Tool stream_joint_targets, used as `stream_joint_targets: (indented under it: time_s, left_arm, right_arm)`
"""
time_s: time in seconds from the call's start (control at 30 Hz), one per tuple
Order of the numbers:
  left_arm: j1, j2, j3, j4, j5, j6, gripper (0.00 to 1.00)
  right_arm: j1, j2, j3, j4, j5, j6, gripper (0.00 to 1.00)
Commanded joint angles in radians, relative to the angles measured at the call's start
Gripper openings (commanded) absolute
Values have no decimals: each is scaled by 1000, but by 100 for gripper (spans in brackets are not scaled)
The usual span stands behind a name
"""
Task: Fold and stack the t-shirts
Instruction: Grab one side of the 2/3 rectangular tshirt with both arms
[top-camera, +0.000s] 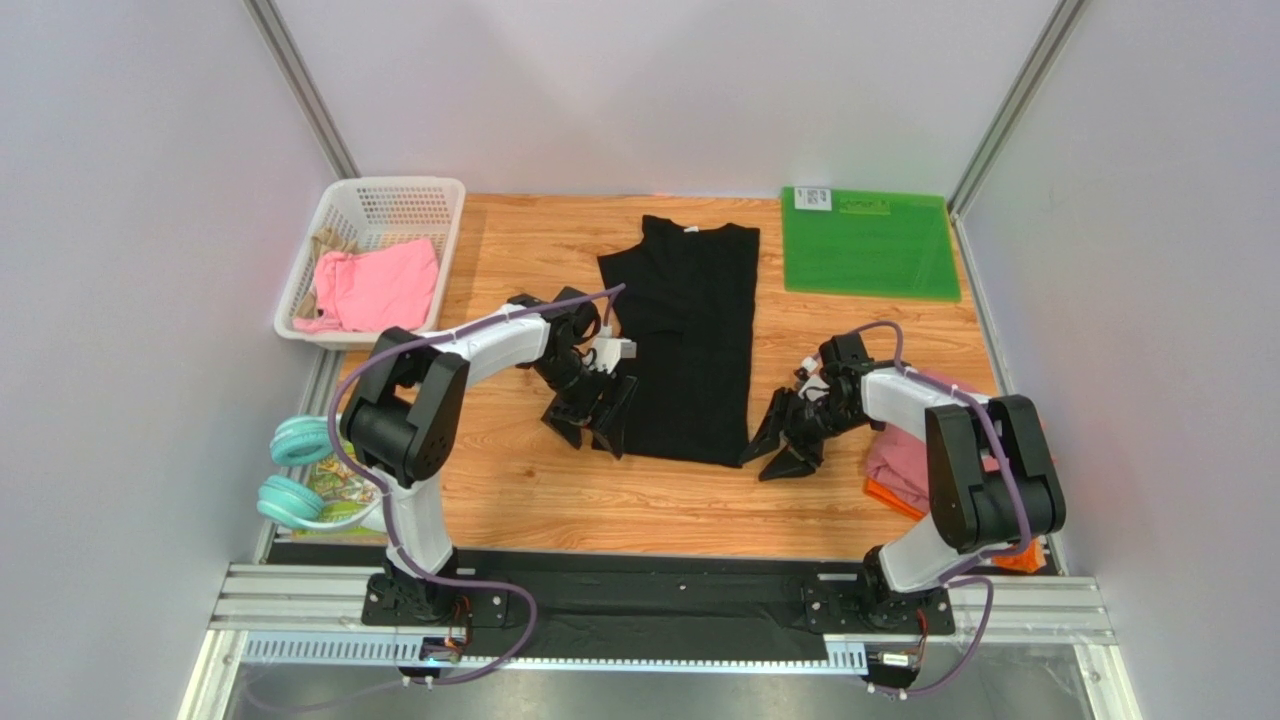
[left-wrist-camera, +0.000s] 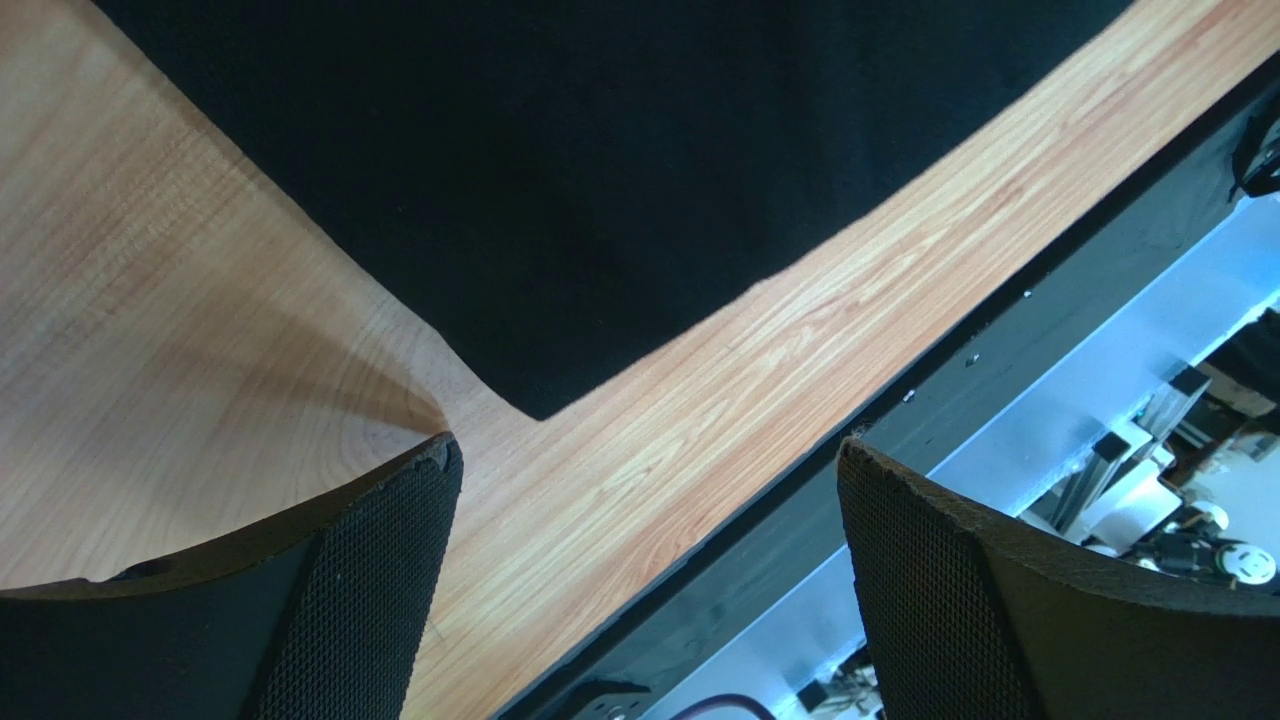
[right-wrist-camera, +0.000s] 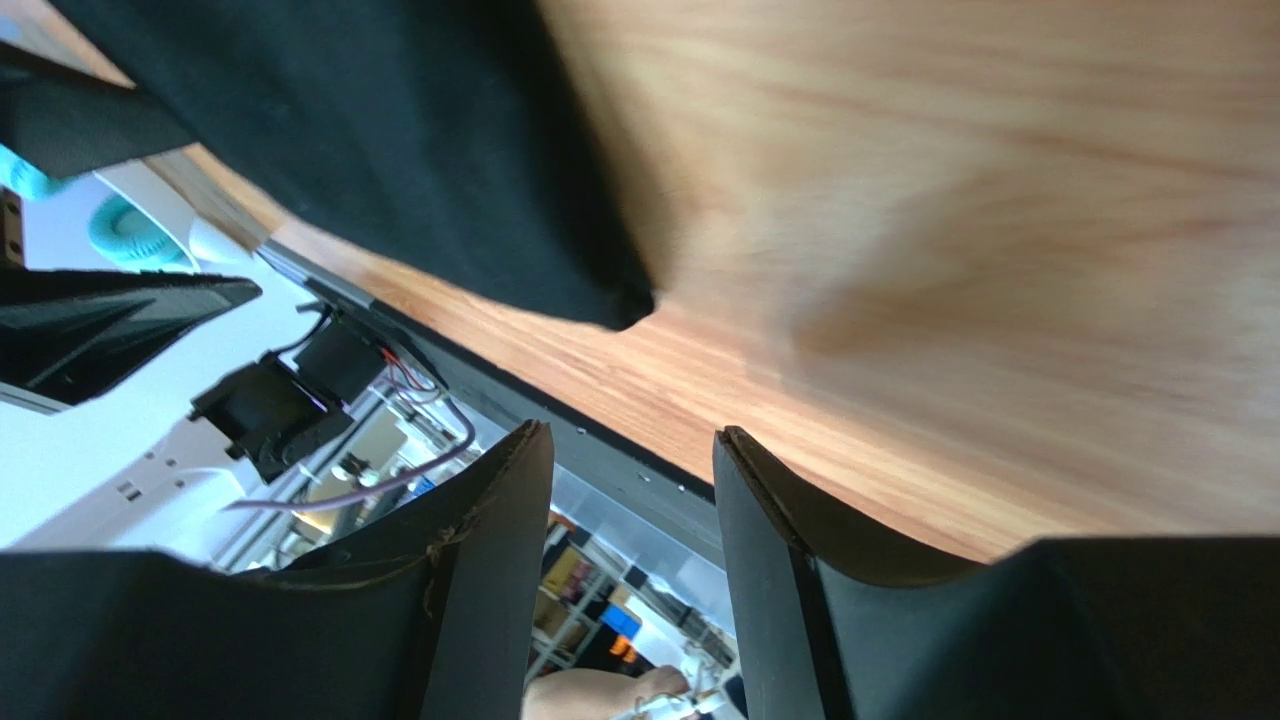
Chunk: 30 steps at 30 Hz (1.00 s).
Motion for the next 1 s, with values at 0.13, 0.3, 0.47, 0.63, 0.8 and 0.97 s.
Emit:
stream_joint_targets:
  time_s: [0.13, 0.3, 0.47, 0.63, 0.8, 0.97]
  left_arm:
    - [-3, 29, -14, 35, -3, -39, 100]
    - [-3, 35, -29, 59, -45, -71, 100]
    - [-3, 71, -20, 55, -39, -79, 100]
    - [-3, 109, 9, 42, -37, -81, 100]
    - [-3, 129, 6, 50, -43, -91, 96]
    - [-3, 132, 7, 59, -52, -100, 90]
  right_arm:
    - [-28, 47, -22, 106, -25, 21, 49]
    - [-25, 85, -37, 180, -51, 64, 49]
    - [-24, 115, -37, 224, -50, 80, 49]
    - [-16, 154, -8, 233, -38, 85, 48]
    - [7, 171, -2, 247, -24, 97, 46]
    - [36, 182, -3, 266, -18, 119, 45]
